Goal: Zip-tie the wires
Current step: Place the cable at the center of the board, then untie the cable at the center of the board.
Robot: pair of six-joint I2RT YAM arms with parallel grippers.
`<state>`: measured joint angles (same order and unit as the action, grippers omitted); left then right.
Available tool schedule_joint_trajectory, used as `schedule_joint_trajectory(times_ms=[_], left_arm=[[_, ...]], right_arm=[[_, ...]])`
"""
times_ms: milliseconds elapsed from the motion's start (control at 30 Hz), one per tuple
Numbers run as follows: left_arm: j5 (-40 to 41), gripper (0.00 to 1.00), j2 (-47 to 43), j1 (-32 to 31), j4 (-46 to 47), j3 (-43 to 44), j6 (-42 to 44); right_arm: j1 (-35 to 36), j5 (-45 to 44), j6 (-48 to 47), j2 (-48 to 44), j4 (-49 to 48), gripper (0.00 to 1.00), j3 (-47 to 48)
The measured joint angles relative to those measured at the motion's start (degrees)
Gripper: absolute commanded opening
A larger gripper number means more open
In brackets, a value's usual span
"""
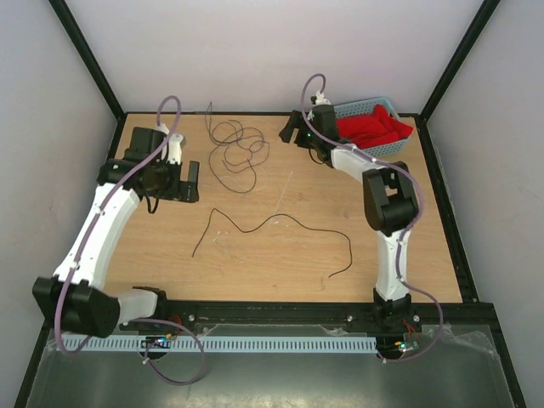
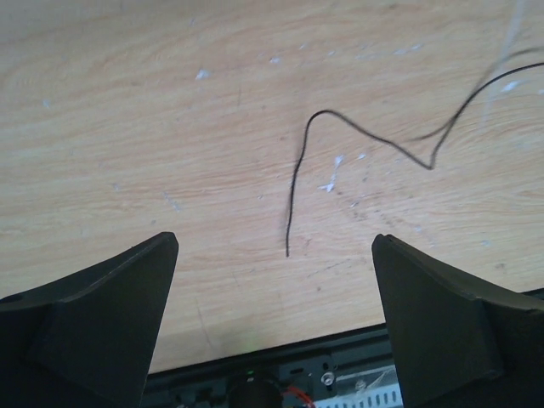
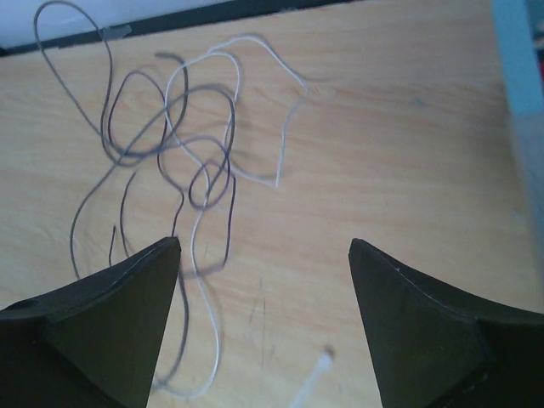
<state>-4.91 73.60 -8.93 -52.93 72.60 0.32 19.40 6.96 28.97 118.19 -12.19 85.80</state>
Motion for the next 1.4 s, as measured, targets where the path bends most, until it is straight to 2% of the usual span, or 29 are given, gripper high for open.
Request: schedule_joint_trajectory(times_ms=[233, 433, 500, 533, 600, 667, 733, 900, 1033, 1400], left_arm=[[-5.97, 0.99, -10.82, 0.0, 5.97, -1.42, -2.23], [-9.2, 0.99, -14.19, 0.0, 7.45, -1.42, -2.58], [-9.86, 0.99, -14.23, 0.0, 7.56, -1.57, -2.6], [-10.19, 0.99, -14.23, 0.0, 7.56, -1.7, -2.64], [-10.75, 0.99, -14.21, 0.0, 7.56, -1.9, -2.71], [-11.43, 0.99, -14.21, 0.0, 7.58, -1.97, -2.73], [-11.93, 0.99, -14.21, 0.0, 7.58, -1.97, -2.73], [-12.92, 0.99, -14.47, 0.0, 7.61, -1.95, -2.71], [-13.66, 0.99, -14.8, 0.0, 7.61, -1.46, -2.69], [-14.43, 0.99, -14.14, 0.0, 8.39, 3.45, -2.64]], right_arm=[[0.7, 0.79, 2.56, 17.53, 4.33, 0.83, 19.74], [2.34, 0.42, 2.54, 26.69, 8.31, 0.68, 31.67], [2.71, 0.24, 2.54, 28.98, 9.2, 0.58, 35.52], [2.78, 0.15, 2.49, 29.94, 9.33, 0.45, 37.13], [3.02, 0.15, 2.51, 31.41, 9.86, 0.26, 39.82], [3.21, 0.17, 2.4, 32.04, 10.16, 0.1, 41.22], [3.23, 0.15, 2.1, 32.06, 10.56, 0.0, 41.64], [3.23, -0.9, -0.11, 30.88, 11.96, 0.0, 41.94], [3.23, -1.6, -2.86, 26.38, 13.03, 0.0, 41.99], [3.19, 0.87, -14.75, 0.98, 12.44, 0.0, 45.4]])
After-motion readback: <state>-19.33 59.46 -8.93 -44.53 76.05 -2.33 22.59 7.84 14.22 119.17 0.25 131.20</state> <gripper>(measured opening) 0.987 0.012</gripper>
